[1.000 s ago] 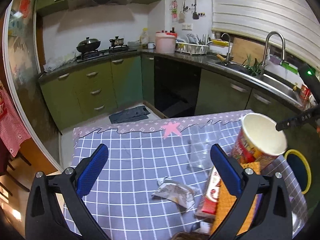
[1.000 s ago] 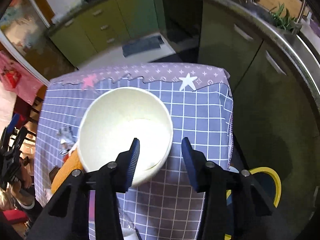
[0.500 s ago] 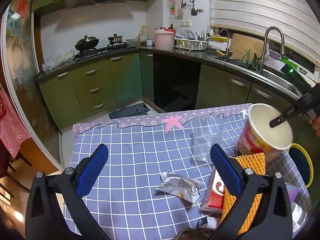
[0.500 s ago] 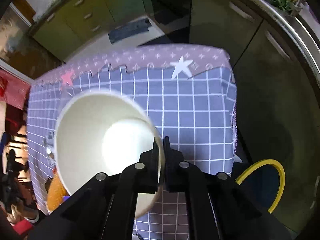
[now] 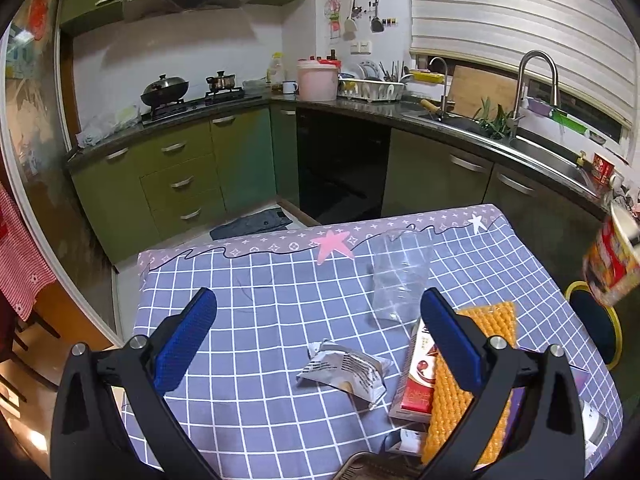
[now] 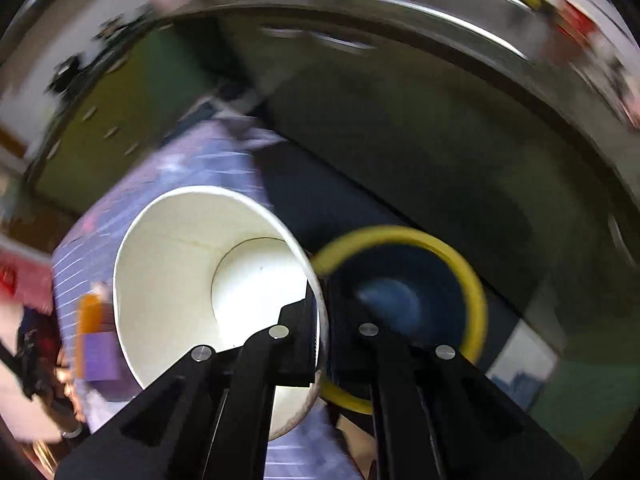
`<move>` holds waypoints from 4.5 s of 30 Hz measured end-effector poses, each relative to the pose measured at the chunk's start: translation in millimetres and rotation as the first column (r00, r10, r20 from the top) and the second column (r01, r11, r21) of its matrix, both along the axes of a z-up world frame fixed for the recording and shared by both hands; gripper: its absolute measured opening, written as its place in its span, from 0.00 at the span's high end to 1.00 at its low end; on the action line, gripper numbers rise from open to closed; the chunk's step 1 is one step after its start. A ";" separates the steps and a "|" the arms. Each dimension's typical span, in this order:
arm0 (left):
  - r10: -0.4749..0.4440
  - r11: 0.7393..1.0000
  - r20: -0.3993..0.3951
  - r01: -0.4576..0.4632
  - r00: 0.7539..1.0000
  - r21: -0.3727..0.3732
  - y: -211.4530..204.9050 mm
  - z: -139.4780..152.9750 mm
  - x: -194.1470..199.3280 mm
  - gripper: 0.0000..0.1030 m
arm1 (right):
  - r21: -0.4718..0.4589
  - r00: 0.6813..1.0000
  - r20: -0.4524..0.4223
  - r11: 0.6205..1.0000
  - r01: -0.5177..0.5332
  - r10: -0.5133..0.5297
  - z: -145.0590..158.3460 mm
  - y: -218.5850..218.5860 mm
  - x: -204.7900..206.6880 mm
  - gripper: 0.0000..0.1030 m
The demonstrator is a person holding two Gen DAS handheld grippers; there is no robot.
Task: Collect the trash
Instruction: 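Carry the noodle cup over the yellow bin and open the right gripper, then grasp the clear plastic cup with the left gripper and lift it, then move the plastic cup over the yellow bin and open the left gripper, then grasp the clear water bottle with the right gripper and lift it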
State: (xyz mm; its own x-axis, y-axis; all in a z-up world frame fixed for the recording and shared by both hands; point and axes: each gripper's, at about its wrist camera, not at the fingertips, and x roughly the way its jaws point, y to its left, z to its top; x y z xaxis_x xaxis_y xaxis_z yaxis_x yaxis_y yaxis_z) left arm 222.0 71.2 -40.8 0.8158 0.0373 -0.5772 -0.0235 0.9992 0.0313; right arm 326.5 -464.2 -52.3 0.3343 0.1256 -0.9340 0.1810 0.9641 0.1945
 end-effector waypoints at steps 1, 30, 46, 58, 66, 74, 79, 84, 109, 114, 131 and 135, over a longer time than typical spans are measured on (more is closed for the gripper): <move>-0.002 1.000 -0.001 0.002 1.000 -0.001 -1.3 -0.3 0.1 0.05 | -0.004 0.999 -0.016 0.999 0.036 -0.037 -12.7 -17.4 -6.3 0.94; -0.094 0.992 -0.195 0.109 0.976 0.067 -47.9 -5.2 57.8 0.06 | -0.001 0.989 -0.108 0.995 0.098 -0.098 -136.2 -57.5 -17.7 0.73; -0.111 0.988 -0.536 0.150 0.837 0.030 -78.8 -71.4 179.9 0.06 | 0.068 0.998 -0.062 0.997 0.022 -0.018 -112.6 -46.4 -48.6 0.69; -0.122 0.988 -0.629 0.157 0.768 0.000 -86.5 -97.2 204.2 0.34 | 0.082 0.999 -0.040 0.997 -0.003 0.006 -102.9 -40.6 -60.6 0.68; -0.127 0.986 -0.601 0.165 0.789 0.008 -85.8 -75.3 190.4 0.41 | 0.106 1.000 -0.016 0.994 0.006 -0.005 -98.1 -46.1 -67.4 0.67; -0.247 0.956 -0.490 0.291 0.836 0.016 -142.2 4.3 145.0 0.41 | 0.105 0.998 0.061 0.994 0.017 -0.024 -74.7 -61.8 -94.9 0.67; -0.450 0.870 -0.461 0.492 0.765 -0.033 -240.5 30.9 108.0 0.41 | 0.096 0.992 0.115 0.994 0.047 -0.058 -60.4 -85.0 -125.5 0.67; -0.613 0.746 -0.486 0.659 0.623 -0.096 -348.6 15.8 79.1 0.41 | 0.092 0.985 0.145 0.993 0.077 -0.090 -58.7 -112.9 -164.7 0.67; -0.663 0.703 -0.460 0.702 0.590 -0.111 -438.6 2.8 35.6 0.24 | 0.062 0.987 0.163 0.998 -0.012 0.001 -61.2 -123.0 -245.5 0.62; -0.621 0.757 -0.413 0.647 0.667 -0.095 -352.7 34.2 8.5 0.21 | 0.006 0.983 0.147 0.994 -0.112 0.110 -46.0 -79.6 -236.5 0.50; -0.378 0.926 -0.327 0.358 0.866 -0.122 -111.5 44.1 -101.9 0.16 | 0.124 0.709 0.016 0.702 -0.701 0.705 -18.6 216.5 -160.2 0.28; -0.357 0.934 -0.323 0.329 0.876 -0.139 -93.9 39.1 -118.6 0.16 | 0.139 0.666 -0.079 0.669 -0.730 0.742 -42.7 263.2 -136.8 0.25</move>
